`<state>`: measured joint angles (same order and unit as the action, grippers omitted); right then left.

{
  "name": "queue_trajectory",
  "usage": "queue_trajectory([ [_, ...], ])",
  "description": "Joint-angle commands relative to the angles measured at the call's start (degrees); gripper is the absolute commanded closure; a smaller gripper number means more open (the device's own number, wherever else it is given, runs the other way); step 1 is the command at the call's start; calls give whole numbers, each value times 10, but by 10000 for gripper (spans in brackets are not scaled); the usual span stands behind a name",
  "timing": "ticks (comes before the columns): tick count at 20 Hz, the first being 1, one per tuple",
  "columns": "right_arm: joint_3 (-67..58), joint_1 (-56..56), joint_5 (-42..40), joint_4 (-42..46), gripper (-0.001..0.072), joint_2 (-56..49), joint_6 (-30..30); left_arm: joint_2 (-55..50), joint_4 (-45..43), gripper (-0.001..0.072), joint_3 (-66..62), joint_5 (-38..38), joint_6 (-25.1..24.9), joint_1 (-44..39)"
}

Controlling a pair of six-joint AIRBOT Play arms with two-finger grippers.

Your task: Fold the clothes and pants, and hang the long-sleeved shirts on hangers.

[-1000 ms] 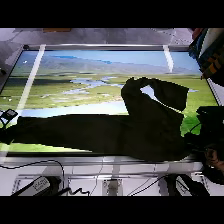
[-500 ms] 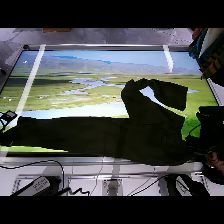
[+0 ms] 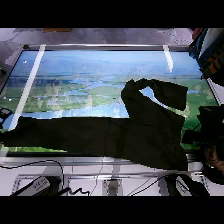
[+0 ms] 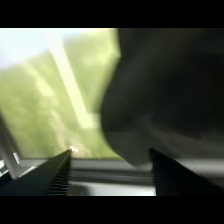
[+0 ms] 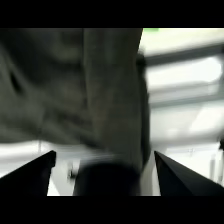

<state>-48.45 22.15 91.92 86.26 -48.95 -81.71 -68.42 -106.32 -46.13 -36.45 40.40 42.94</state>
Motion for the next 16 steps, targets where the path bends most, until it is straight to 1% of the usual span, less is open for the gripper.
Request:
queue_trajectory([
  [1, -4, 0, -169, 0, 439, 0, -11, 8, 2, 494, -26, 87, 235, -10],
  [2, -7, 0, -212, 3, 682, 0, -11, 17, 3, 559, -33, 91, 300, -16],
  [3, -7, 0, -261, 6, 677, 0, -12, 27, 3, 615, -37, 91, 349, -21],
  [4, -7, 0, -311, 9, 678, 0, -14, 39, 7, 695, -37, 92, 406, -26],
  [5, -7, 3, -357, 13, 679, -3, -21, 49, 32, 697, -37, 101, 475, -30],
  [6, -7, 13, -389, 12, 680, -8, -43, 53, 62, 697, -37, 116, 515, -35],
  [7, -7, 35, -404, 7, 681, -17, -63, 54, 99, 697, -37, 132, 522, -43],
  [8, -7, 62, -398, -9, 681, -31, -63, 54, 120, 698, -37, 135, 519, -59],
  [9, -7, 97, -379, -40, 681, -51, -48, 54, 123, 698, -37, 133, 503, -82],
  [10, -7, 130, -355, -83, 682, -72, -6, 54, 123, 698, -37, 129, 495, -108],
  [11, -7, 167, -326, -150, 682, -98, 56, 54, 126, 698, -37, 127, 494, -141],
  [13, -7, 227, -259, -321, 681, -151, 188, 54, 140, 698, -37, 127, 494, -215],
  [14, -7, 248, -235, -404, 679, -181, 227, 54, 148, 698, -37, 129, 494, -256],
  [15, -7, 257, -239, -456, 661, -205, 227, 54, 151, 698, -37, 134, 494, -292],
  [16, -7, 257, -259, -481, 518, -221, 227, 54, 151, 697, -37, 141, 494, -327],
])
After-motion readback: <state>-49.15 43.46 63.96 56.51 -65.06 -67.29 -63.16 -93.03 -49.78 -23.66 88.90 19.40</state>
